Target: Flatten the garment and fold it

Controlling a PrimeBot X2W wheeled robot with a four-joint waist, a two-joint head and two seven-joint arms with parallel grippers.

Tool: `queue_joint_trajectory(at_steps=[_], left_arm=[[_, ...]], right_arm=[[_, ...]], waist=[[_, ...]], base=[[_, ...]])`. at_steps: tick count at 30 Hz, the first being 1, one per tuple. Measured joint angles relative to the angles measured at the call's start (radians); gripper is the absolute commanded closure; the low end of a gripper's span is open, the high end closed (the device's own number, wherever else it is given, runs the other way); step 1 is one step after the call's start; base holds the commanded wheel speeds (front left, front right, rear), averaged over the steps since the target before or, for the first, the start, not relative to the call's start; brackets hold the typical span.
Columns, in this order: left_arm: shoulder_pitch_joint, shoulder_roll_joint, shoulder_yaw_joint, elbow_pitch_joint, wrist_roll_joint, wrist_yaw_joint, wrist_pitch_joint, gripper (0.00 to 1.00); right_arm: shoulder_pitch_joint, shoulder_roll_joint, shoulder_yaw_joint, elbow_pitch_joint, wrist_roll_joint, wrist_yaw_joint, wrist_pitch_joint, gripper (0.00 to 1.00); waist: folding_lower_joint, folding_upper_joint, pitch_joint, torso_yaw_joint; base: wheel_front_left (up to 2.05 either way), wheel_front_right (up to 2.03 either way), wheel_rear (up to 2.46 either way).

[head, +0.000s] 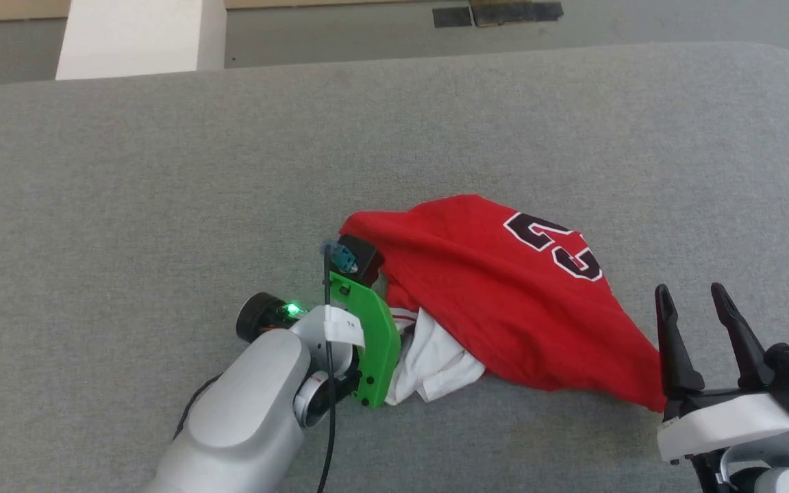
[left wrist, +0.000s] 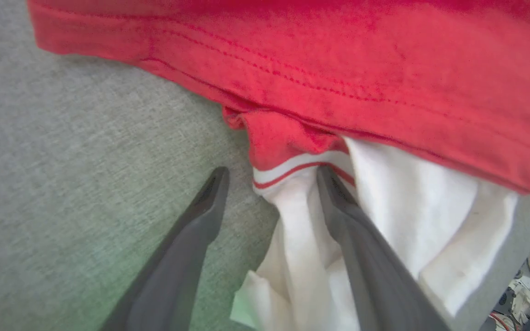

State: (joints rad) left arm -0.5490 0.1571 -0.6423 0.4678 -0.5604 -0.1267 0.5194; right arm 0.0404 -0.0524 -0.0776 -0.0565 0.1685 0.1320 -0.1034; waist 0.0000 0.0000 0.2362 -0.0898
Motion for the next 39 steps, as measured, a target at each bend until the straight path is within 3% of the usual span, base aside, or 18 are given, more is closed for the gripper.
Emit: queue_joint_trajectory(at_steps=[1,2,3,7,13,20,28,30,34,39], left_arm=[[-0.005,0.007,-0.02,0.001,-0.022,0.0,0.005,0.0],[-0.01,0.013,-0.038,0.0,-0.036,0.0,0.01,0.21],[-0.017,0.022,-0.06,-0.003,-0.049,0.0,0.012,1.0],[-0.026,0.049,-0.102,-0.005,-0.117,0.0,-0.005,1.0],[0.001,0.064,-0.069,0.027,-0.147,-0.003,-0.143,1.0],[0.025,0.168,0.069,-0.057,-0.145,0.078,-0.356,1.0],[-0.037,0.239,0.179,-0.329,-0.055,0.173,-0.554,1.0],[-0.054,0.23,0.161,-0.385,-0.031,0.173,-0.565,1.0],[-0.047,0.171,0.035,-0.417,-0.014,0.152,-0.507,1.0],[0.032,0.055,-0.155,-0.305,-0.003,0.102,-0.449,1.0]], right_arm=[[-0.001,0.0,-0.001,0.006,0.0,0.0,-0.003,0.0],[-0.002,0.0,-0.002,0.009,0.0,0.0,-0.004,0.0],[-0.002,0.0,-0.003,0.012,0.0,0.0,-0.007,0.0],[-0.01,0.0,-0.005,0.026,0.0,0.0,-0.012,0.0],[-0.01,0.0,-0.007,0.049,0.0,0.0,-0.013,0.0],[-0.008,0.0,-0.008,0.056,0.0,0.0,-0.012,0.0],[-0.005,0.0,0.007,0.072,0.009,0.0,-0.013,0.0],[-0.005,0.001,0.013,0.077,0.012,0.0,-0.016,0.0],[-0.005,0.001,0.017,0.089,0.018,0.0,-0.023,0.0],[-0.01,0.001,0.018,0.103,0.019,0.0,-0.029,0.0]], waist=[[0.0,0.0,0.006,-0.003],[0.0,0.0,0.01,-0.004],[0.0,0.0,0.014,-0.005],[0.0,0.0,0.02,-0.002],[0.0001,0.0,-0.017,0.015],[0.0001,0.0,-0.088,0.044],[0.0001,0.0,-0.142,0.078],[0.0,0.0,-0.146,0.079],[0.0001,0.0,-0.142,0.07],[0.0001,0.0,-0.125,0.052]], base=[[0.0,0.0,0.0],[0.0,0.0,0.0],[0.0,0.0,0.0],[0.0,0.0,0.0],[0.0,0.0,0.0],[0.0,0.0,0.0],[0.0,0.0,0.0],[0.0,0.0,0.0],[0.0,0.0,0.0],[0.0,0.0,0.0]])
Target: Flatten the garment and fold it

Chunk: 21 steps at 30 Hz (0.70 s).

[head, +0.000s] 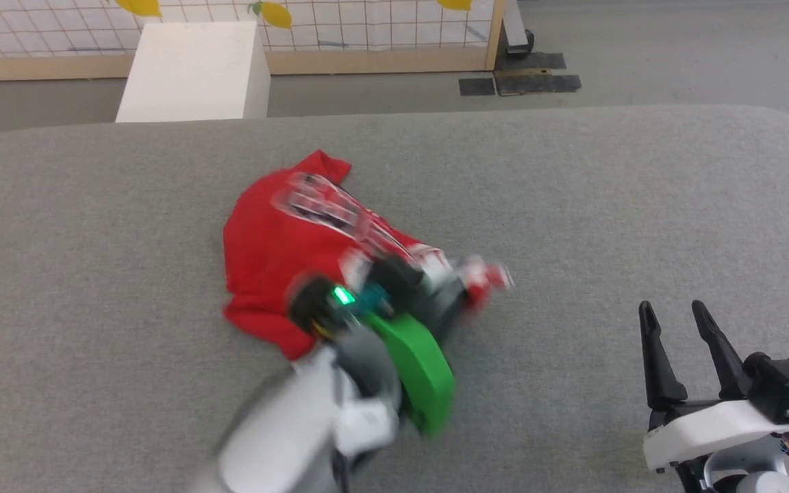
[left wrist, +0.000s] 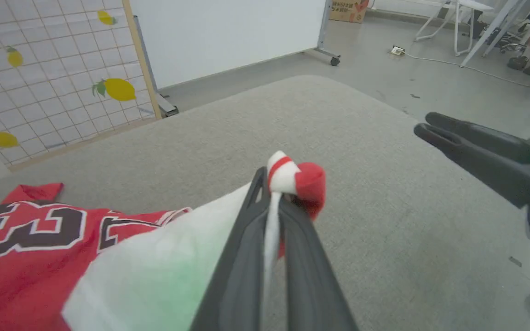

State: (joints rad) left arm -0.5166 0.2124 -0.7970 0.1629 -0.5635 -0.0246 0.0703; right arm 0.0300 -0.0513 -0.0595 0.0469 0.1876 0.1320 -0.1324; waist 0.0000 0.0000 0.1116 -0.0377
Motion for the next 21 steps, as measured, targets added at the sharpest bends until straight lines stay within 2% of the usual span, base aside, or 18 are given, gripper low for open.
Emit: queue_joint_trajectory(at_steps=[5,9,10,11,15,21], left_arm=[[0.072,-0.073,-0.14,0.128,0.032,-0.045,0.009,1.0],[0.099,-0.095,-0.207,0.19,0.032,-0.069,0.025,1.0],[0.104,-0.095,-0.221,0.204,0.029,-0.073,0.03,0.76],[0.106,-0.094,-0.227,0.212,0.029,-0.075,0.03,0.0],[0.107,-0.09,-0.207,0.226,0.025,-0.074,-0.007,0.0],[0.105,-0.056,-0.098,0.184,0.009,-0.009,-0.114,0.0]], right_arm=[[-0.012,0.0,-0.001,0.01,0.0,0.0,0.0,0.0],[-0.012,0.0,-0.007,0.019,0.0,0.0,0.0,0.0],[-0.012,0.0,-0.007,0.022,0.0,0.0,0.0,0.0],[-0.012,0.0,-0.007,0.024,0.0,0.0,0.0,0.0],[-0.011,0.0,-0.003,0.03,-0.001,0.0,0.0,0.0],[-0.01,0.0,0.003,0.031,-0.002,0.0,0.001,0.0]], waist=[[0.0,0.0,0.018,-0.02],[0.0,0.0,0.025,-0.023],[0.0,0.0,0.023,-0.021],[0.0,0.0,0.022,-0.018],[0.0,0.0,0.009,-0.004],[0.0,0.0,-0.027,0.02]], base=[[0.0,0.0,0.0],[0.0,0.0,0.0],[0.0,0.0,0.0],[0.0,0.0,0.0],[0.0,0.0,0.0],[0.0,0.0,0.0]])
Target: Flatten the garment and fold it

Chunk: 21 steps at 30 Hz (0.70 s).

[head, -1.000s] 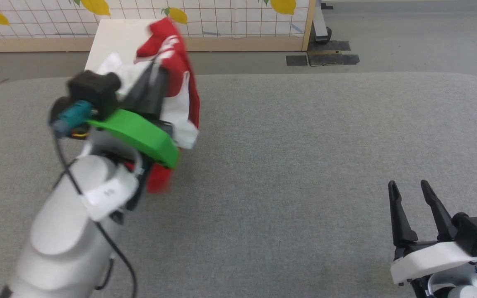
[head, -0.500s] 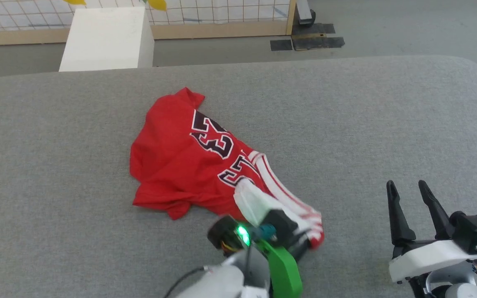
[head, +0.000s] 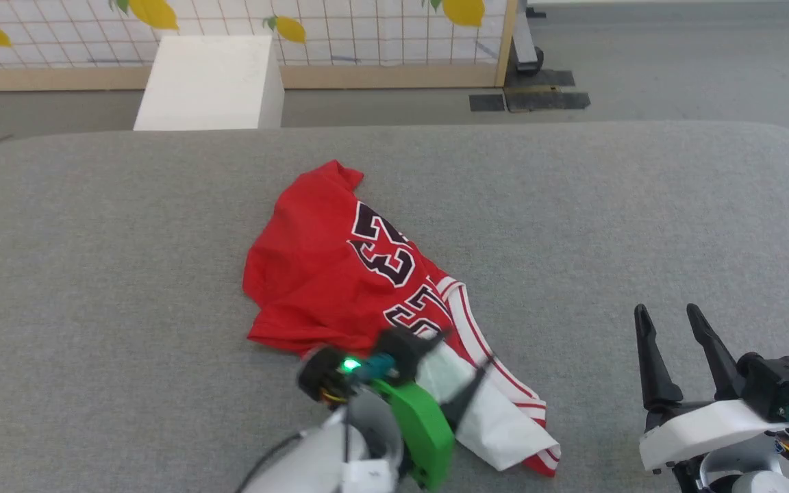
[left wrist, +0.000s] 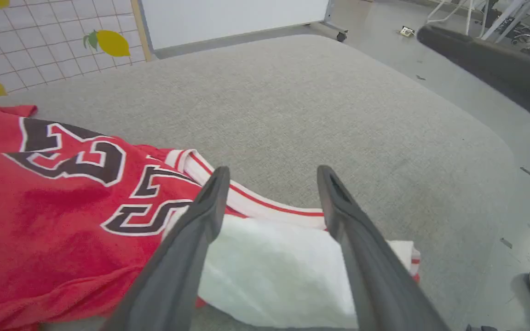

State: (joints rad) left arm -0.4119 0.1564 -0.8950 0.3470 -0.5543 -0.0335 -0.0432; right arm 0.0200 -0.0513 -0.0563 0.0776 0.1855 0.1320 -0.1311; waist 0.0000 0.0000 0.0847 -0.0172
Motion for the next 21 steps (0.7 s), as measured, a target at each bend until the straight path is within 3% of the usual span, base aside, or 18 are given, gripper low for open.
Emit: queue_joint_trajectory(at_steps=[11,21], left_arm=[[0.081,0.137,0.237,-0.104,-0.044,0.175,-0.188,0.0],[0.194,0.175,0.25,-0.087,-0.067,0.249,-0.119,0.0]], right_arm=[[0.03,0.0,0.018,-0.017,0.008,0.0,-0.006,0.0],[0.041,0.0,0.028,-0.02,0.017,0.0,-0.01,0.0]], waist=[[0.0,0.0,-0.05,0.036],[0.0,0.0,-0.026,0.028]], base=[[0.0,0.0,0.0],[0.0,0.0,0.0]])
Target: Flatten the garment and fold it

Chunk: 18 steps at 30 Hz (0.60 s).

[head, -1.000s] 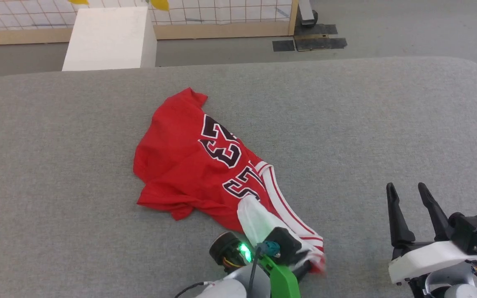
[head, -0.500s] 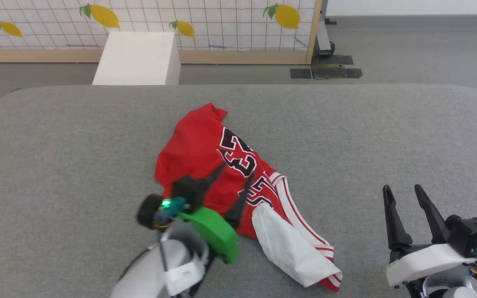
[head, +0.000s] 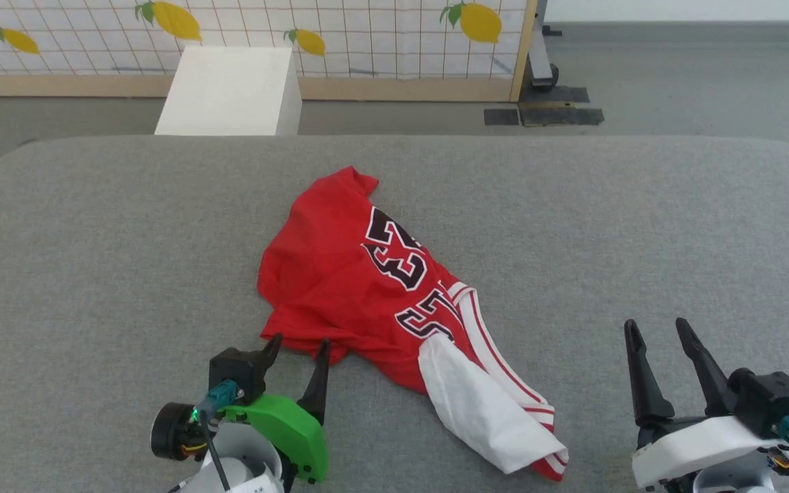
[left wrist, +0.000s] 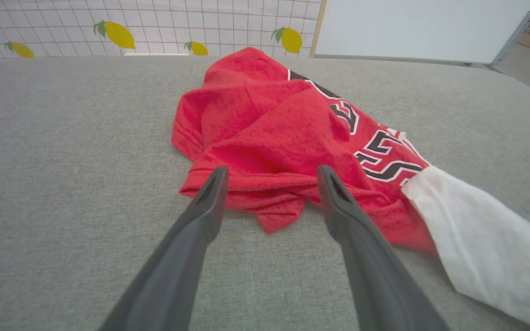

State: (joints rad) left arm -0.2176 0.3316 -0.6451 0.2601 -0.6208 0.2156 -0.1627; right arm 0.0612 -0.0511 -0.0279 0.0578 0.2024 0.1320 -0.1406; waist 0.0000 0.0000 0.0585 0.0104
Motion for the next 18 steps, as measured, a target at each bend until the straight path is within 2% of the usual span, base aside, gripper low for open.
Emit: queue_joint_trajectory(at_steps=[5,11,17,18], left_arm=[[-0.026,0.011,-0.008,0.018,0.002,0.016,0.078,0.0],[-0.147,0.034,-0.014,0.075,0.0,0.019,0.232,0.0],[-0.221,0.042,-0.034,0.14,-0.047,-0.039,0.383,0.0],[-0.226,0.044,-0.041,0.148,-0.056,-0.054,0.413,0.52]], right_arm=[[0.0,0.0,0.013,-0.006,0.0,0.0,0.001,0.0],[-0.008,0.0,0.031,-0.009,0.0,0.0,0.005,0.0],[-0.027,0.0,0.038,-0.007,-0.002,0.0,0.004,0.0],[-0.03,0.0,0.039,-0.006,-0.002,0.0,0.003,0.0]], waist=[[0.0,0.0,0.03,-0.005],[0.0,0.0,0.079,-0.013],[0.0,0.0,0.132,-0.027],[0.0,0.0,0.14,-0.029]], base=[[0.0,0.0,0.0],[0.0,0.0,0.0],[0.0,0.0,0.0],[0.0,0.0,0.0]])
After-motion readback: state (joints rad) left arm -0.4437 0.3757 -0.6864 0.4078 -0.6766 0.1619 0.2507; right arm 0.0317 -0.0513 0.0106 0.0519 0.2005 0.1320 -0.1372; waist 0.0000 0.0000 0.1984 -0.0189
